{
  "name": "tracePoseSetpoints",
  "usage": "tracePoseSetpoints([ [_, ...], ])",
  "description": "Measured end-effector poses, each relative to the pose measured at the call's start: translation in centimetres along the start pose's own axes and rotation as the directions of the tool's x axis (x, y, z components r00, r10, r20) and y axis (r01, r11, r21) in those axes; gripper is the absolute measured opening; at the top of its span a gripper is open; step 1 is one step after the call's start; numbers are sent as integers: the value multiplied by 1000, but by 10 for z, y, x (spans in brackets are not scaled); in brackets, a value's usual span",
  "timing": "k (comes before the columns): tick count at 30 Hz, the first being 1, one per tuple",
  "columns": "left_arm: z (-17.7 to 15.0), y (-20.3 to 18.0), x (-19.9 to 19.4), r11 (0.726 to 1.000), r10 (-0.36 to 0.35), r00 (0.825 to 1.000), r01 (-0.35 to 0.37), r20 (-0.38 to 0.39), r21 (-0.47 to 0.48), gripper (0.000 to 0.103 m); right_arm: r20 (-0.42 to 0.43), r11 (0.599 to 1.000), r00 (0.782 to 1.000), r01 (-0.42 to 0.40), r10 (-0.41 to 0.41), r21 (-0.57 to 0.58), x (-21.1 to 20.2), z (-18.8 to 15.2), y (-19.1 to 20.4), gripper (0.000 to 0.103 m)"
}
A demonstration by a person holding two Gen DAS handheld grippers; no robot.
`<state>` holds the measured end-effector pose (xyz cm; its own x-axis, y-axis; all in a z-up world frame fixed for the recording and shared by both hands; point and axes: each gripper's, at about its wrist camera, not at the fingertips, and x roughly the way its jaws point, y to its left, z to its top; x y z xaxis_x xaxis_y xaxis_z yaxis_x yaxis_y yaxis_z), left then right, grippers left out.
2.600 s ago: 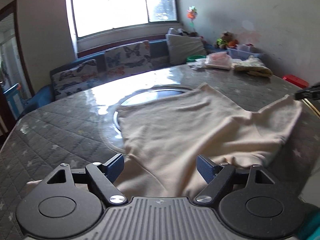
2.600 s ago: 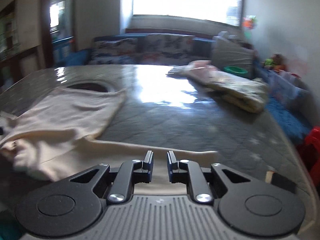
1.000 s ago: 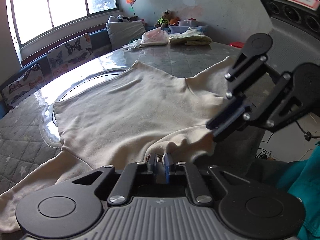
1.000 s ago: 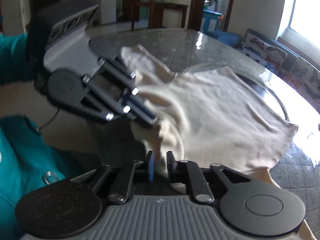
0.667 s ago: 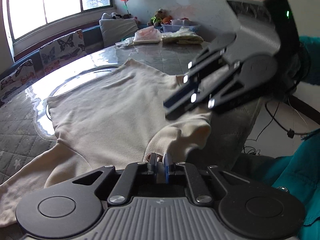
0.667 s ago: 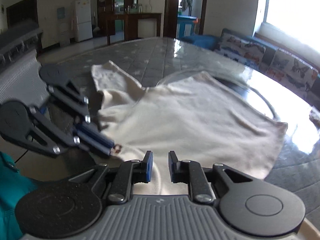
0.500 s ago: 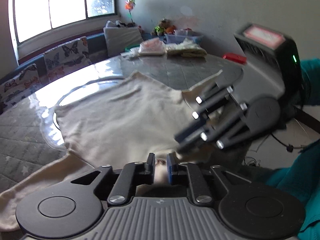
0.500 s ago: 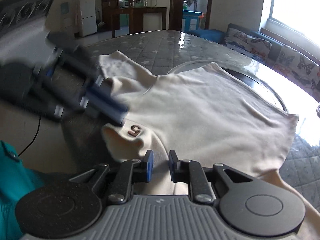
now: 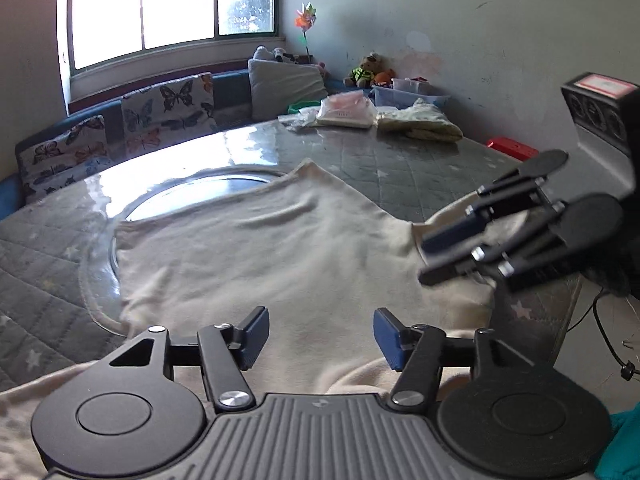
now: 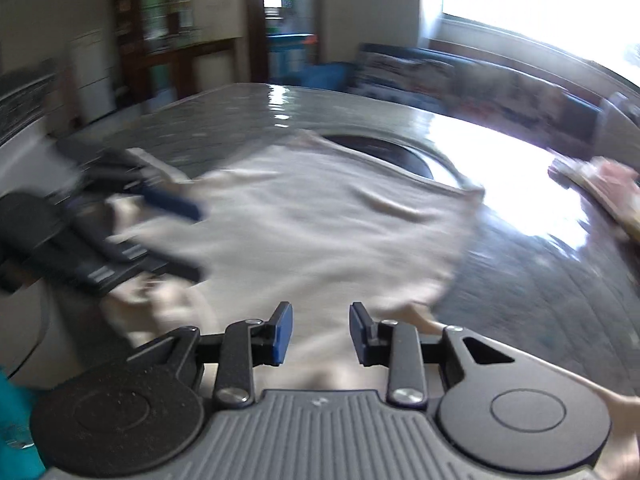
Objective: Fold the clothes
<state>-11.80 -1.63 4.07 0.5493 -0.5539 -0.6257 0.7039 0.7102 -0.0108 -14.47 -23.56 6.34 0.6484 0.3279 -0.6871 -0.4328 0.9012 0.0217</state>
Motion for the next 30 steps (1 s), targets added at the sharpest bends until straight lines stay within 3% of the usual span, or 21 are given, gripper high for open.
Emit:
tracePoseSetpoints([
  [11, -17, -5, 6, 1000, -13, 998, 13, -56, 8, 69, -2, 980, 990, 137, -138, 144, -1, -19, -62, 31],
  [19, -17, -6, 6, 1000, -14, 998, 15, -54, 15, 72, -41, 921, 946, 324, -323, 218, -29, -48, -114, 38],
  [30, -20, -3, 0, 1000, 5, 999, -5, -39, -7, 78, -84, 874, 917, 398, -391, 277, -58, -78, -133, 42],
])
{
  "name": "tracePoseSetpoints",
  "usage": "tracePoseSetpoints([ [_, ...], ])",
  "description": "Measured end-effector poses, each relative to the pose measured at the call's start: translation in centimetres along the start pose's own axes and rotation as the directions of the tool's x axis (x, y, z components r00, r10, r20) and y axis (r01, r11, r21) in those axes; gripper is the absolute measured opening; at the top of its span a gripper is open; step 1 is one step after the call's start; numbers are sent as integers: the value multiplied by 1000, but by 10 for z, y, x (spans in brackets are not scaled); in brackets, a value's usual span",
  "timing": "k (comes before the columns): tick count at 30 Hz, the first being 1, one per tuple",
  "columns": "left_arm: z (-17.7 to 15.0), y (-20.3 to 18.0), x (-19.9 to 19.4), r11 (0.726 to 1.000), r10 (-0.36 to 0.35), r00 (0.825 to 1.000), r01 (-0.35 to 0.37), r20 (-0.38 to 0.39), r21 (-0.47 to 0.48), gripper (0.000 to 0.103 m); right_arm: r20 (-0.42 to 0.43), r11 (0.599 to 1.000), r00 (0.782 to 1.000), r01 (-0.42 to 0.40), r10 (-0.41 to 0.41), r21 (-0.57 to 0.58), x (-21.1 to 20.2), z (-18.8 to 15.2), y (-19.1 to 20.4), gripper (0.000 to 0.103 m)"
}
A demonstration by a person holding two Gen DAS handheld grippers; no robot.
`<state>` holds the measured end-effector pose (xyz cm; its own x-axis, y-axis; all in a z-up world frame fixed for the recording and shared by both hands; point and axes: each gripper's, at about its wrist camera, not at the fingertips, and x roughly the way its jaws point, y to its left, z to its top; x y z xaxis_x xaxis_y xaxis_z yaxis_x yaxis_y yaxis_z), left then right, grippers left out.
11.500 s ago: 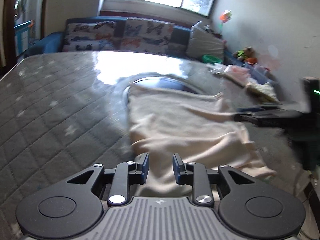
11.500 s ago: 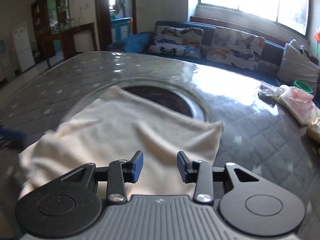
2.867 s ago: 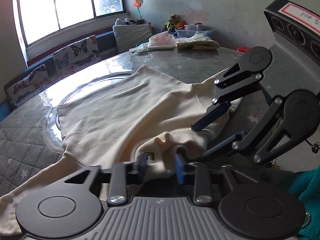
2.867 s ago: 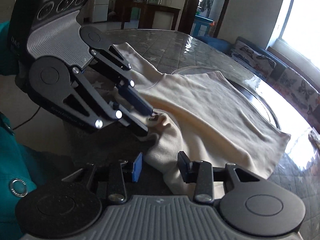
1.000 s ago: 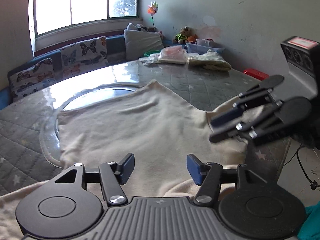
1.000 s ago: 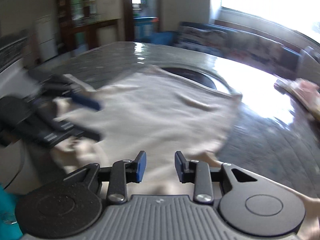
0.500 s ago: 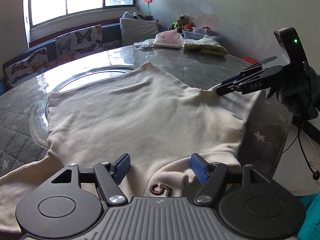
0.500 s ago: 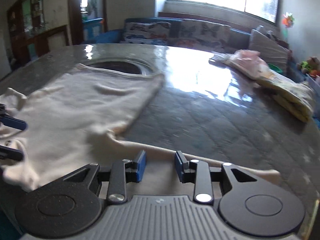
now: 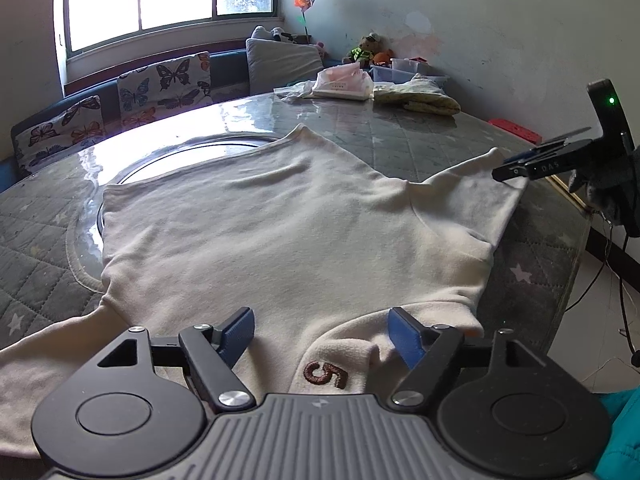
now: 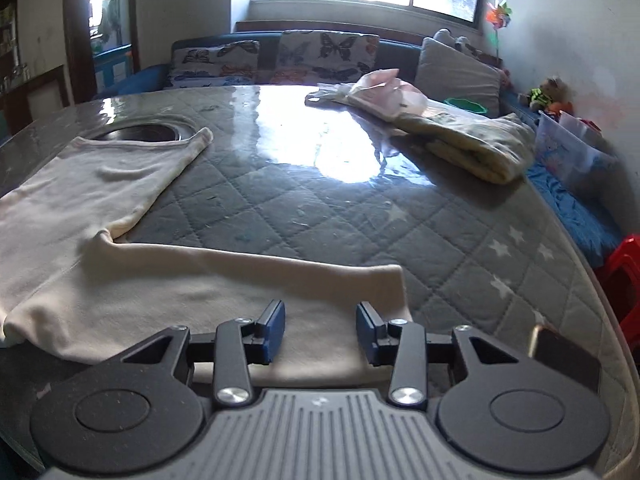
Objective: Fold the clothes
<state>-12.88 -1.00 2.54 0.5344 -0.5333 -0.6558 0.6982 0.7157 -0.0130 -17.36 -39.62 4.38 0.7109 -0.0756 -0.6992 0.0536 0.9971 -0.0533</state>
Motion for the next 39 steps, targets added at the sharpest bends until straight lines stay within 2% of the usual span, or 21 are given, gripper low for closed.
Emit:
tracePoseSetpoints([
  [5, -1, 5, -11, 999, 33, 999, -32, 24, -27, 81, 11, 1000, 1000, 14, -13, -21, -6, 5, 3, 42],
  [7, -3, 10, -17, 997, 51, 998, -49, 36, -52, 82, 27, 999, 1000, -12, 13, -43, -9, 10, 13, 43],
  [9, -6, 15, -23, 995, 73, 996, -70, 45, -76, 84, 38, 996, 998, -49, 52, -77, -10, 16, 28, 49],
  [11, -9, 21, -29, 991, 99, 994, -94, 48, -97, 85, 47, 990, 995, -87, 93, -112, -11, 22, 44, 51],
  [17, -18, 54, -44, 963, 204, 978, -192, 44, -187, 86, 48, 928, 956, -268, 290, -260, -8, 40, 119, 56],
  [21, -28, 89, -56, 917, 310, 950, -291, 30, -273, 86, 20, 875, 925, -352, 380, -332, 0, 42, 160, 57],
  [25, -42, 127, -65, 851, 418, 908, -396, -12, -344, 86, -9, 845, 908, -393, 418, -364, 10, 40, 185, 59],
  [28, -52, 155, -68, 805, 469, 881, -451, -51, -386, 85, -28, 841, 904, -408, 427, -356, 16, 37, 189, 59],
  [31, -60, 177, -65, 773, 493, 864, -488, -99, -405, 81, -40, 840, 905, -409, 424, -355, 19, 35, 190, 59],
  [33, -64, 186, -65, 763, 505, 857, -498, -103, -412, 82, -45, 839, 907, -406, 420, -362, 20, 35, 193, 60],
  [39, -62, 200, -63, 721, 558, 819, -558, -133, -411, 81, -54, 838, 909, -403, 414, -368, 23, 36, 197, 63],
])
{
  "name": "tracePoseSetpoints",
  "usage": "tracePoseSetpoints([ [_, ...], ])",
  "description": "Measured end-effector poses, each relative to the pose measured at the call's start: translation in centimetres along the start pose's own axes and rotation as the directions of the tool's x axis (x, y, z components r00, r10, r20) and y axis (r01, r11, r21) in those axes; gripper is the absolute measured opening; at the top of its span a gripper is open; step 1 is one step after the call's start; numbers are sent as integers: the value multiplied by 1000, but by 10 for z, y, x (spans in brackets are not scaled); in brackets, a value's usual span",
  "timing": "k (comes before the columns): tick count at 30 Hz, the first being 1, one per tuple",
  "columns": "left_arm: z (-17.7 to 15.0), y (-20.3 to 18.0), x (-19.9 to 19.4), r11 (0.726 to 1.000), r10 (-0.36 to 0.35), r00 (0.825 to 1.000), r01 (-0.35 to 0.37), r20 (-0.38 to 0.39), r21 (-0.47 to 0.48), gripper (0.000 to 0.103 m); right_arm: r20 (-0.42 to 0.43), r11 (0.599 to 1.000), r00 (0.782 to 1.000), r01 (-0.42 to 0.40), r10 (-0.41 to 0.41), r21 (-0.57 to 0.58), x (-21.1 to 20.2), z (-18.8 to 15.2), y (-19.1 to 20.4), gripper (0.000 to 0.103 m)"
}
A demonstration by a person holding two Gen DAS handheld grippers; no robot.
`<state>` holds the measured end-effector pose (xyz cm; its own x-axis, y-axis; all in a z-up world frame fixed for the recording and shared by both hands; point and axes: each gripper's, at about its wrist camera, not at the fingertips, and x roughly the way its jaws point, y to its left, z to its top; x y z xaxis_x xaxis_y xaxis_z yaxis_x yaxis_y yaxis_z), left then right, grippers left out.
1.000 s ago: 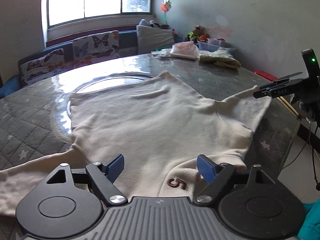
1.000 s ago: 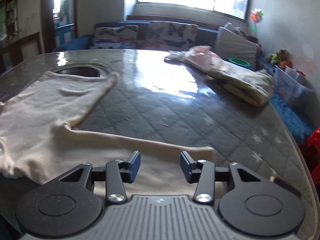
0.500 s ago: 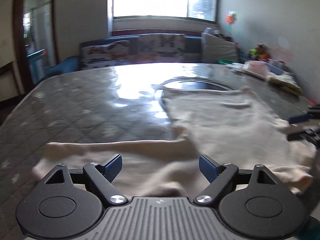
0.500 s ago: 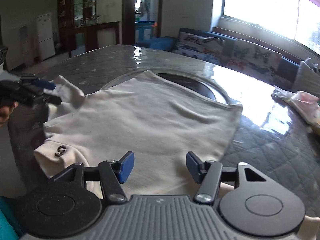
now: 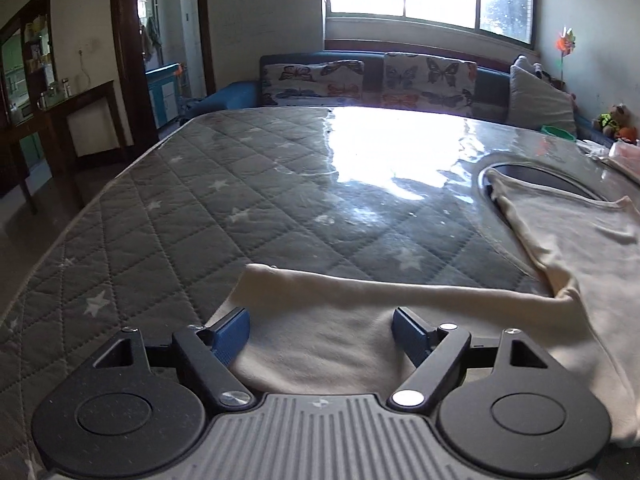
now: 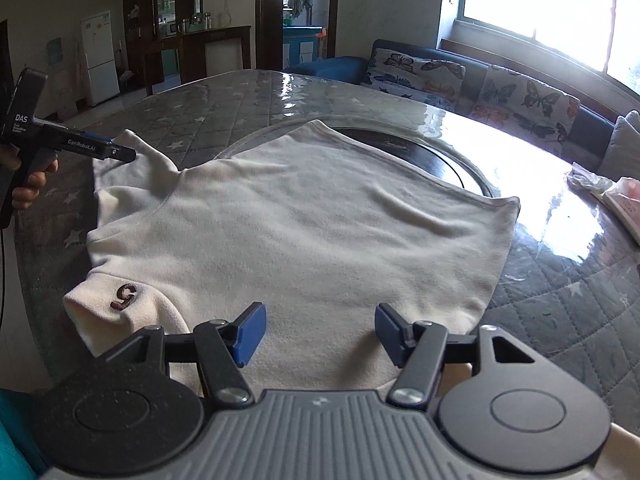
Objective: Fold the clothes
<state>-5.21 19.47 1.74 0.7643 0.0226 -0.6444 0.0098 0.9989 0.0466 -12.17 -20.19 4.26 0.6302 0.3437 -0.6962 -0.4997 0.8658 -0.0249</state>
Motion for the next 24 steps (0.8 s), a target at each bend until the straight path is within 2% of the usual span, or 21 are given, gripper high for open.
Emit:
tracePoseSetpoints([
  [10, 2, 0, 1, 999, 34, 999, -34, -5, -9, 84, 2, 1000, 1000, 14, -14, 9, -1, -2, -1, 65],
  [17, 8, -5, -9, 999, 46, 999, -46, 2, 7, 83, 31, 999, 1000, 3, -2, -49, -10, -1, 17, 67],
  [21, 13, -20, -31, 1000, 0, 999, -1, 46, 30, 84, 28, 995, 1000, 2, 0, -102, -12, -3, 28, 68],
  [24, 17, -43, -48, 996, -63, 995, 57, 74, 75, 85, 34, 991, 999, 15, -11, -133, -15, -5, 34, 72],
])
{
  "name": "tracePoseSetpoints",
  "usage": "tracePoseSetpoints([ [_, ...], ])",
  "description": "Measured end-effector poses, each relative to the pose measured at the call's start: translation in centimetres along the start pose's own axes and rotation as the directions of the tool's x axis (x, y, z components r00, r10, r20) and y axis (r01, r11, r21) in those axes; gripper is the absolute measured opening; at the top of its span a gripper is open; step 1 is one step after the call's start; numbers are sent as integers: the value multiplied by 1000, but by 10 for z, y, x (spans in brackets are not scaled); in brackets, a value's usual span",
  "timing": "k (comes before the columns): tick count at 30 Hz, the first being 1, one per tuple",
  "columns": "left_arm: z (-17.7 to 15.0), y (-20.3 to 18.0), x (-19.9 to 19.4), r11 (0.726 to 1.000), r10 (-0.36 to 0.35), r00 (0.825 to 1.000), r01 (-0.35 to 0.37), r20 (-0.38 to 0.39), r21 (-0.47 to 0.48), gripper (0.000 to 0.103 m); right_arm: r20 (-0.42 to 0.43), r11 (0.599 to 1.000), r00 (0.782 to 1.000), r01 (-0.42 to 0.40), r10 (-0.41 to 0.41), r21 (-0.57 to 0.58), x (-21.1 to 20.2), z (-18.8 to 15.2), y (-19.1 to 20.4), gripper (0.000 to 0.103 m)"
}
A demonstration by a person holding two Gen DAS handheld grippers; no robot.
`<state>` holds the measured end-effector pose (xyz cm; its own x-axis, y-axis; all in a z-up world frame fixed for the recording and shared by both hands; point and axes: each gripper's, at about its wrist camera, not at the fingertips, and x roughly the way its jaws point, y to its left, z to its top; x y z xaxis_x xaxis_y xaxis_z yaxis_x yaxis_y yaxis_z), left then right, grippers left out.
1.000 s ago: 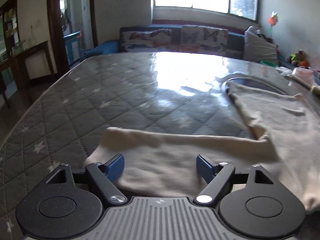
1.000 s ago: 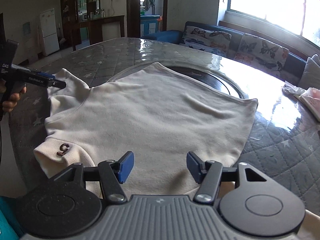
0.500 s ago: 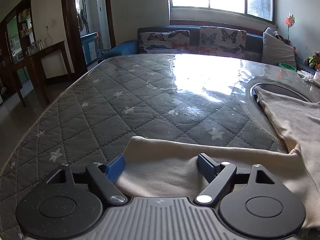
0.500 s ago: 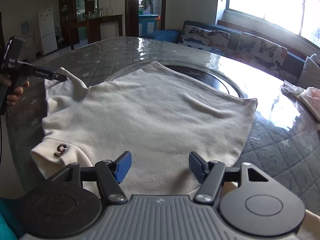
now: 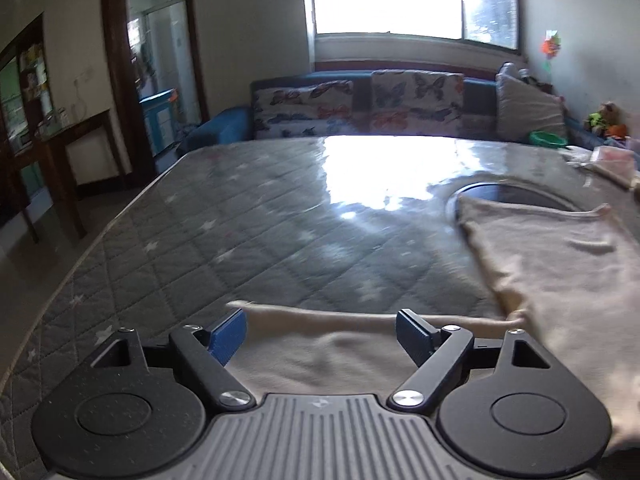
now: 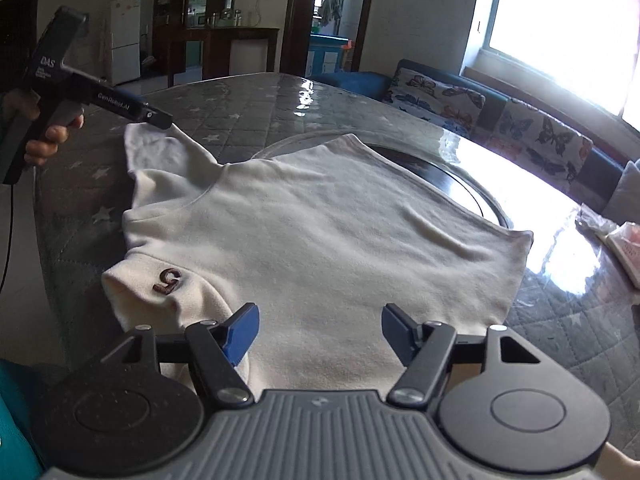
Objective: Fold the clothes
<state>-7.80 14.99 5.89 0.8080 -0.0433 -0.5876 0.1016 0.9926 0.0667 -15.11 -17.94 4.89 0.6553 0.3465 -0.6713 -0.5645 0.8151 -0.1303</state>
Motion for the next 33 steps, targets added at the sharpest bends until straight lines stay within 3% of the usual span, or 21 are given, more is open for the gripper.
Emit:
tracePoseSetpoints([
  [3, 4, -30, -9, 996, -82, 997, 81, 11, 43, 86, -8, 1000, 1000, 0, 0, 7, 0, -3, 0, 73],
  [8, 6, -76, -14, 980, -187, 982, 186, -4, 73, 96, 19, 995, 1000, 22, -24, 96, -12, -5, -18, 78],
  [13, 5, -107, 2, 970, -237, 970, 240, -53, 44, 102, 26, 968, 994, 97, -106, 230, -21, -16, -46, 79],
  [22, -10, -127, 25, 981, -193, 965, 194, -175, -16, 103, 1, 882, 953, 280, -303, 379, -29, -55, -81, 85],
  [27, -13, -127, 28, 984, -176, 963, 173, -204, -34, 103, -25, 848, 946, 301, -323, 436, -24, -68, -91, 92],
  [33, -12, -132, 29, 990, -142, 966, 140, -218, -23, 103, -43, 845, 942, 319, -334, 429, -20, -68, -88, 102],
])
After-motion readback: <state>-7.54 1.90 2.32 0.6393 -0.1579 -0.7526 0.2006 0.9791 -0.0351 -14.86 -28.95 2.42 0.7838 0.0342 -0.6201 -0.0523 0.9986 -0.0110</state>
